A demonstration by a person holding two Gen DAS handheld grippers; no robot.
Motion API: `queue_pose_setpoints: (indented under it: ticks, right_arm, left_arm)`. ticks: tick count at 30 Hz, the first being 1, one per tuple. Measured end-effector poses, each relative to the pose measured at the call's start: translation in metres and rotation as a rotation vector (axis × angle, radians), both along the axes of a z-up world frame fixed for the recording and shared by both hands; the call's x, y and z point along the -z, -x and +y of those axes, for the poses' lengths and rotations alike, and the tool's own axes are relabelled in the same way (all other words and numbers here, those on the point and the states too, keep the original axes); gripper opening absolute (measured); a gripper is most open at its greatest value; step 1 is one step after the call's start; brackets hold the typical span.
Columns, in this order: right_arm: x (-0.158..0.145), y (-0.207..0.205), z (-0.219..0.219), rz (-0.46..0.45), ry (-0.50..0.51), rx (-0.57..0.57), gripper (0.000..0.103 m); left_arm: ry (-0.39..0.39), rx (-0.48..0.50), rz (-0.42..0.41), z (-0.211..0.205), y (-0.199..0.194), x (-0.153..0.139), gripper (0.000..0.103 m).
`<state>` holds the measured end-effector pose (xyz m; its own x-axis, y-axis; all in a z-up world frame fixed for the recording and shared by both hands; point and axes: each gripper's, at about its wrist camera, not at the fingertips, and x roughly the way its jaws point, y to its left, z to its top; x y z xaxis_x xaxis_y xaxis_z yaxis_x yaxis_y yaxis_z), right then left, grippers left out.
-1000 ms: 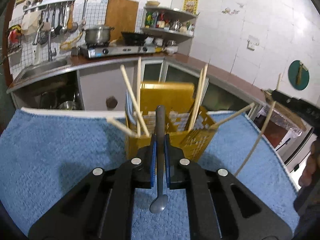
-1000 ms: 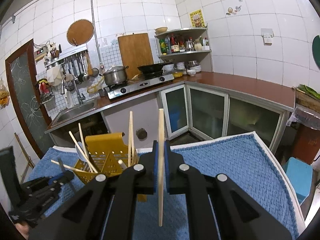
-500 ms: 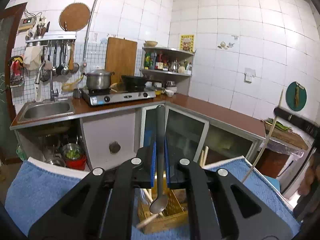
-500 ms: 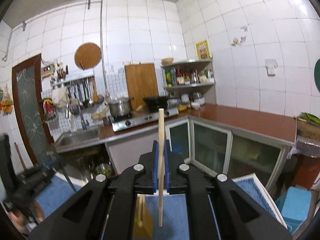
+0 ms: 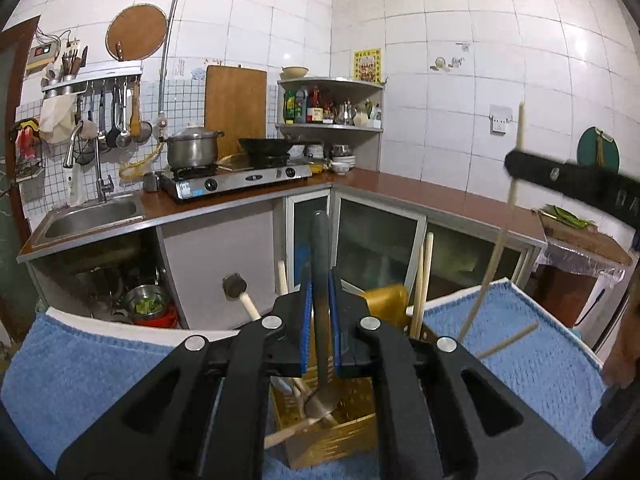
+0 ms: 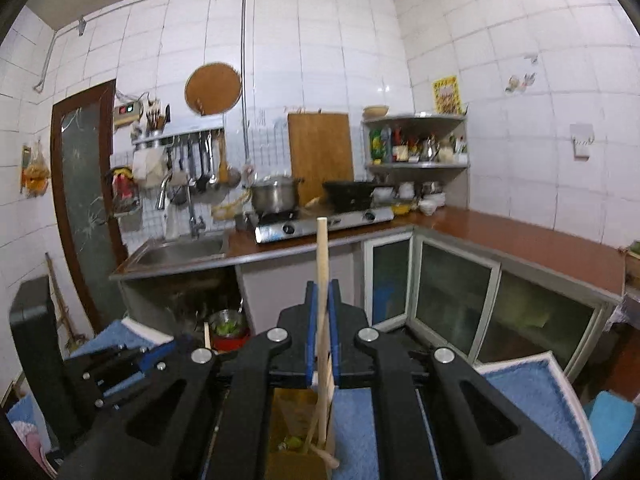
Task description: Organize utensils
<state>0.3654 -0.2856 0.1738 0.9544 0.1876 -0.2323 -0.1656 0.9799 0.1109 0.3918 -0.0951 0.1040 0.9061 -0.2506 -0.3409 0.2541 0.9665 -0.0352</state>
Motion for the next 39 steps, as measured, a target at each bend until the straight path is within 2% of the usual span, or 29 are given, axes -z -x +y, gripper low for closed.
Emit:
queue_pose_setpoints:
  ticks: [8,14,15,17,18,19,20,21,22,23,27,32,34,39]
  right_arm:
    - [0.057,-0.015,0.001,0.124,0.009,-0.033,0.006]
    - [0.083,-0.021,0.005,0.206,0.030,-0.037,0.006]
    - [0.085,-0.020,0.004,0.212,0.025,-0.037,0.006]
    - [0.086,-0.018,0.003,0.224,0.015,-0.030,0.007]
    - [0.086,-0.017,0.001,0.232,0.004,-0.031,0.007]
    - [0.086,-0.016,0.001,0.237,-0.002,-0.032,0.007]
    - [0.085,-0.014,0.000,0.241,-0.007,-0.031,0.008]
    - [0.084,-0.010,-0.001,0.240,-0.010,-0.033,0.017]
    - [0.082,-0.006,-0.002,0.234,-0.014,-0.033,0.039]
    - [0.079,-0.001,-0.002,0.225,-0.017,-0.026,0.048]
    - [0.066,0.027,-0.005,0.187,-0.015,-0.007,0.051]
    - [0.067,0.081,-0.008,0.123,-0.005,0.020,0.071]
    - [0.072,0.107,-0.003,0.090,0.005,0.036,0.083]
    - [0.094,0.179,0.012,0.020,0.020,0.067,0.098]
  left_arm:
    - [-0.009,-0.008,0.058,0.008,-0.003,0.021,0.007]
    - [0.005,-0.005,0.062,0.015,0.010,0.012,0.007]
    - [0.014,-0.007,0.060,0.019,0.016,0.008,0.012]
    - [0.023,-0.021,0.062,0.026,0.026,0.005,0.035]
    - [0.027,-0.039,0.058,0.031,0.032,0.003,0.056]
    - [0.031,-0.055,0.047,0.035,0.041,0.003,0.068]
    - [0.032,-0.066,0.038,0.039,0.048,0.002,0.071]
    - [0.026,-0.075,0.035,0.043,0.056,0.002,0.076]
    - [0.019,-0.079,0.037,0.045,0.061,0.002,0.081]
    - [0.010,-0.086,0.040,0.049,0.069,0.003,0.083]
    - [-0.005,-0.136,0.018,0.067,0.100,0.001,0.097]
    - [0.062,-0.207,-0.002,0.095,0.142,0.000,0.098]
    - [0.077,-0.243,-0.021,0.099,0.161,0.001,0.098]
    - [0.053,-0.276,-0.074,0.094,0.210,0.016,0.098]
